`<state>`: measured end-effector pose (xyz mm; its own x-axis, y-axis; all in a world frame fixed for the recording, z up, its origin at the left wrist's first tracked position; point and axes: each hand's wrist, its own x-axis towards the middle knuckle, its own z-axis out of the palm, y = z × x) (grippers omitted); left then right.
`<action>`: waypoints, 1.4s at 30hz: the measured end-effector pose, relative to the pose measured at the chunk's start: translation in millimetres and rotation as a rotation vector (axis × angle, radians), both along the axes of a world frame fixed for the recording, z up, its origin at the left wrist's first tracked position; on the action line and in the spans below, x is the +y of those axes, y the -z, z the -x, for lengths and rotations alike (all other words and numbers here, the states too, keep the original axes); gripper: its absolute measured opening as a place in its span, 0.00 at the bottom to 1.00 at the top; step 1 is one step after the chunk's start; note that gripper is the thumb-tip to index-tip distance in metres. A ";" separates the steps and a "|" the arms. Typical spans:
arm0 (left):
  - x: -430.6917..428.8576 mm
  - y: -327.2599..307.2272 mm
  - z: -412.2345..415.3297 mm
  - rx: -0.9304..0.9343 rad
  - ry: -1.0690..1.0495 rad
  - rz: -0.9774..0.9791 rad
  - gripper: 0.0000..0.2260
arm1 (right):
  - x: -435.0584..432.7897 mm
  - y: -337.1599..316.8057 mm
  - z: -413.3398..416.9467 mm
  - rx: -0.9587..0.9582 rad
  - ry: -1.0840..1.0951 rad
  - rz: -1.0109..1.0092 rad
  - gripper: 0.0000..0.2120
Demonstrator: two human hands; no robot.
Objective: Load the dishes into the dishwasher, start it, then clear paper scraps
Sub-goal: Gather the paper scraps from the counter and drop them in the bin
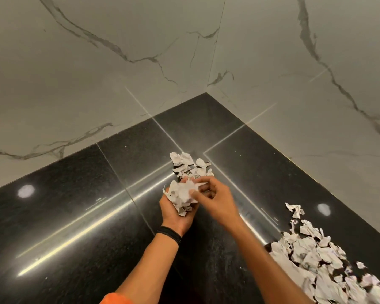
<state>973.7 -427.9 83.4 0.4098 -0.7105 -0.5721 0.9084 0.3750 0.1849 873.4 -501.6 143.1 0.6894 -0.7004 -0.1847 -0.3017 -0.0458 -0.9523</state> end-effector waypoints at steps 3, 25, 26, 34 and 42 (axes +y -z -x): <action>9.4 2.7 3.2 0.019 0.006 -0.014 0.24 | 20.8 4.8 2.6 0.071 -0.037 0.118 0.15; 33.6 18.2 -51.0 0.214 -0.250 0.183 0.24 | -67.2 40.3 -116.0 0.202 0.099 0.342 0.07; 32.7 21.6 -52.6 0.212 -0.253 0.198 0.24 | -76.7 49.2 -121.2 0.266 0.038 0.394 0.11; 26.6 28.0 -58.4 0.261 -0.255 0.200 0.22 | -103.8 66.9 -158.1 0.609 -0.282 0.748 0.13; 27.5 24.8 -57.2 0.246 -0.248 0.114 0.21 | -116.0 46.1 -142.5 0.242 0.033 0.436 0.04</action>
<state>1030.9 -400.5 58.5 0.4380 -0.6715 -0.5977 0.7992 0.5953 -0.0831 1016.0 -617.5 97.0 0.6392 -0.7687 -0.0219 -0.5196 -0.4107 -0.7492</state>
